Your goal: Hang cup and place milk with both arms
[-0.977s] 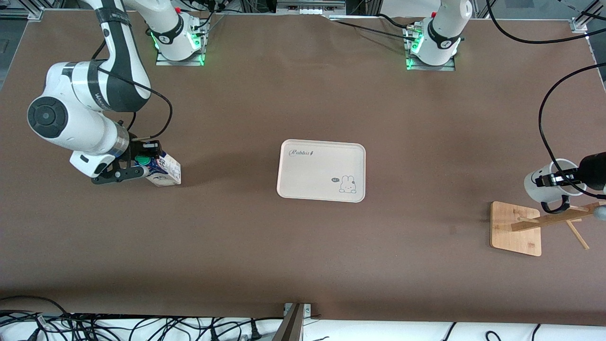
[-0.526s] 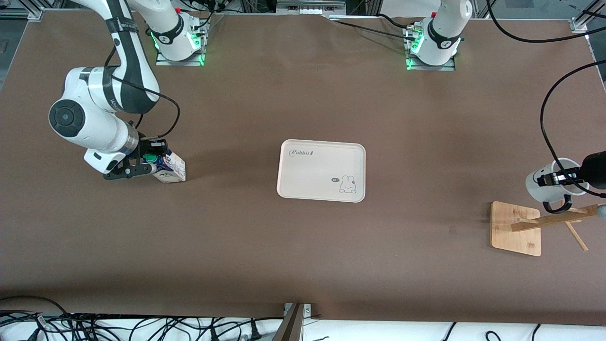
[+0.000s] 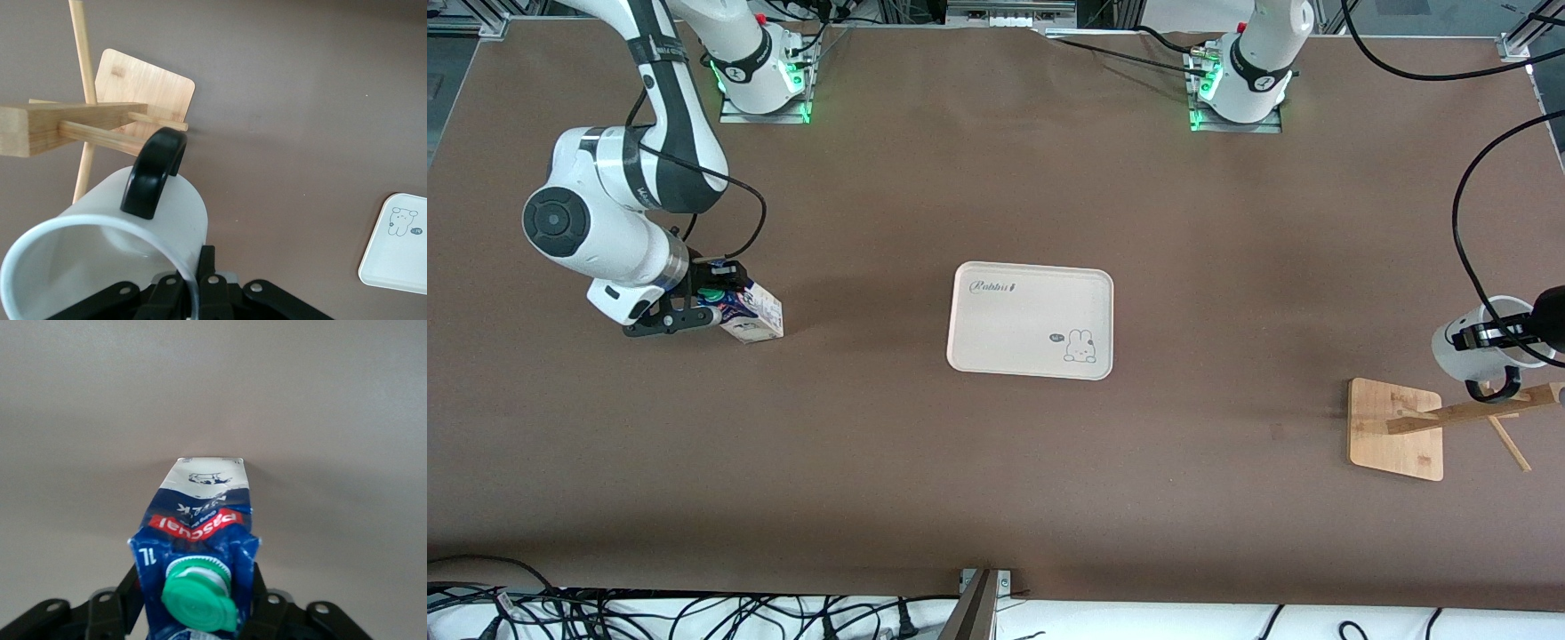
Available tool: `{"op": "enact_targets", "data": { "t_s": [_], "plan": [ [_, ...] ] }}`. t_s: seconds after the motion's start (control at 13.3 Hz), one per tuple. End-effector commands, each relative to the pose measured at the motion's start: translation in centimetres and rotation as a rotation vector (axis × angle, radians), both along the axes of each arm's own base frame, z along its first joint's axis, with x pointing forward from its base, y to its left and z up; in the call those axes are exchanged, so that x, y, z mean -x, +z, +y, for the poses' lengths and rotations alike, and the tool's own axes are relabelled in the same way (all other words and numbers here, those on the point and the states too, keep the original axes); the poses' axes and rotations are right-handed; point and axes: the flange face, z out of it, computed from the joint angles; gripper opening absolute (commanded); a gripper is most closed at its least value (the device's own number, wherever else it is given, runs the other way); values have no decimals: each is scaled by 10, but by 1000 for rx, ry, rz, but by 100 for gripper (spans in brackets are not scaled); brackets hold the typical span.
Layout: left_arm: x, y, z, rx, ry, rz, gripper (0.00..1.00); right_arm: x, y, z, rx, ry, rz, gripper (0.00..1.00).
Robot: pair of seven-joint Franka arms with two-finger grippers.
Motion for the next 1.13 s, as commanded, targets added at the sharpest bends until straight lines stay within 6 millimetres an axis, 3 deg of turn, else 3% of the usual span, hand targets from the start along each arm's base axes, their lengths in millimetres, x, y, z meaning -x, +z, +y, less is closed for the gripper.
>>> {"op": "enact_targets", "data": {
  "t_s": [0.0, 0.15, 0.23, 0.3, 0.38, 0.45, 0.68, 0.83, 0.98, 1.05],
  "plan": [
    [-3, -7, 24, -9, 6, 13, 0, 2, 13, -3, -28, 1, -19, 100],
    [-2, -12, 28, -5, 10, 27, 0, -6, 35, 0, -35, 15, -54, 100],
    [0, -13, 35, -9, 20, 31, 21, -12, 49, 0, -30, 50, -59, 100],
    [0, -15, 35, -4, 22, 33, 56, -16, 65, -4, -34, 78, -42, 100],
    [0, -13, 34, -7, 21, 30, 65, -20, 82, -8, -32, 102, -31, 100],
    [-1, -13, 30, -4, 27, 30, 100, -25, 104, -10, -33, 98, -32, 100],
    [-1, -11, 24, -6, 18, 28, 100, -24, 166, -39, -36, 55, 24, 100],
    [-1, -6, 19, -8, 9, 21, 100, -6, 206, -50, -78, 47, 6, 100],
    [4, 9, -3, -11, -22, 26, 100, 13, 238, -61, -86, 56, -23, 100],
    [10, 13, -17, -3, -39, 69, 100, 22, 245, -64, -92, 52, -21, 100]
  ]
}}
